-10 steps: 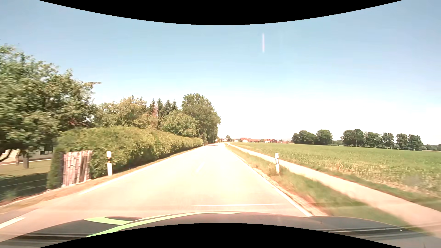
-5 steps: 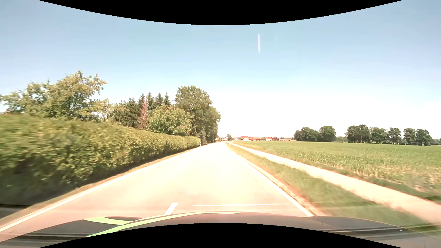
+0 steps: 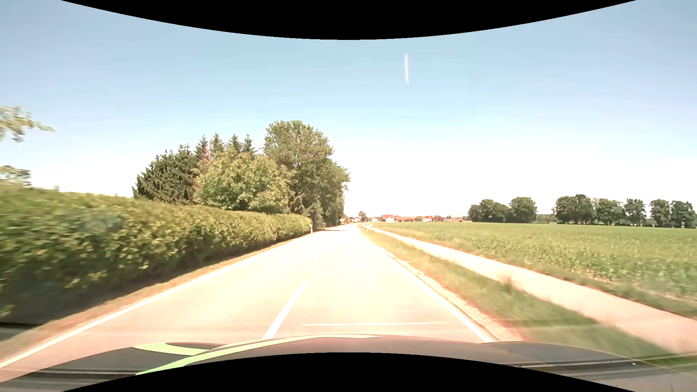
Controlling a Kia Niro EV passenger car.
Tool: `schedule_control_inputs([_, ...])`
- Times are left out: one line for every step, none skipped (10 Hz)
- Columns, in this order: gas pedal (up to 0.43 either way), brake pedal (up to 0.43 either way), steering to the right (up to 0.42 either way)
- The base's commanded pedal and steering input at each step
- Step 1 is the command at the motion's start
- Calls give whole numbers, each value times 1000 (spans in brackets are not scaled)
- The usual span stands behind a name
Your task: Follow the waypoints while adhering to traffic rules and regulations
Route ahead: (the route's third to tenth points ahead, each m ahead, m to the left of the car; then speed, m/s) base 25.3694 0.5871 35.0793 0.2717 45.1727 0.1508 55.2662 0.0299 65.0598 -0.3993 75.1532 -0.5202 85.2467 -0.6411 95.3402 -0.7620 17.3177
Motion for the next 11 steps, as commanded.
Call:
schedule_control_inputs([0, 0, -3])
schedule_control_inputs([0, 0, -3])
schedule_control_inputs([0, 0, -2])
schedule_control_inputs([0, 0, -2])
schedule_control_inputs([0, 0, -2])
schedule_control_inputs([0, 0, -1])
schedule_control_inputs([0, 0, 0])
schedule_control_inputs([0, 0, 0])
schedule_control_inputs([0, 0, 0])
schedule_control_inputs([0, 0, 0])
schedule_control_inputs([0, 0, 0])
